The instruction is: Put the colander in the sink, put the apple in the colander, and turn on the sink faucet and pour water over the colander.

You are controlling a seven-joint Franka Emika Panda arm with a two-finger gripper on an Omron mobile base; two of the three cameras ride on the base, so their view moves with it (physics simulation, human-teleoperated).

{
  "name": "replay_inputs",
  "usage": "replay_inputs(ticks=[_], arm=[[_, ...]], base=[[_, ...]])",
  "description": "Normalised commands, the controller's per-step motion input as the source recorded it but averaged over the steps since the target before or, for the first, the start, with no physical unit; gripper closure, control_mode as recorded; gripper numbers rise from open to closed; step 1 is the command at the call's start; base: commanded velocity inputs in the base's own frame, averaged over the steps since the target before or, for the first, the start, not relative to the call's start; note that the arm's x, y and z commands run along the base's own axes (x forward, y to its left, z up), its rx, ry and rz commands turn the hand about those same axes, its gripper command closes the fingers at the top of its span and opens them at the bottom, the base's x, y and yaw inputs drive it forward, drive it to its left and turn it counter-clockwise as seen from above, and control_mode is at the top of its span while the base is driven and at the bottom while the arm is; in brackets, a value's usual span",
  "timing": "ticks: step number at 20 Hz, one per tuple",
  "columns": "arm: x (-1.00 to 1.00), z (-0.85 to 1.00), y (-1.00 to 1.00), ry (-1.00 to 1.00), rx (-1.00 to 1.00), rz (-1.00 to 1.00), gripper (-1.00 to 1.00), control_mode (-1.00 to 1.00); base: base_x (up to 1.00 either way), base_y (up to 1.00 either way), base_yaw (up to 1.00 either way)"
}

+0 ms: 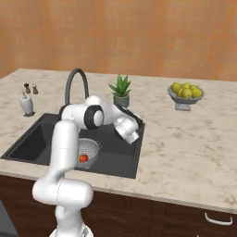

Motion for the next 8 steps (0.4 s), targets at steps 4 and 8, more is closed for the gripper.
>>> replay_inputs(ticks=[4,8], arm=[[-0.78,1.0,-0.05,0.0,0.12,-0.24,1.0,-1.0],[-0.74,1.0,0.11,-0.01,0.01,-0.16,1.0,-1.0]], base=[[0.0,0.0,0.0],[0.0,0.0,0.0]])
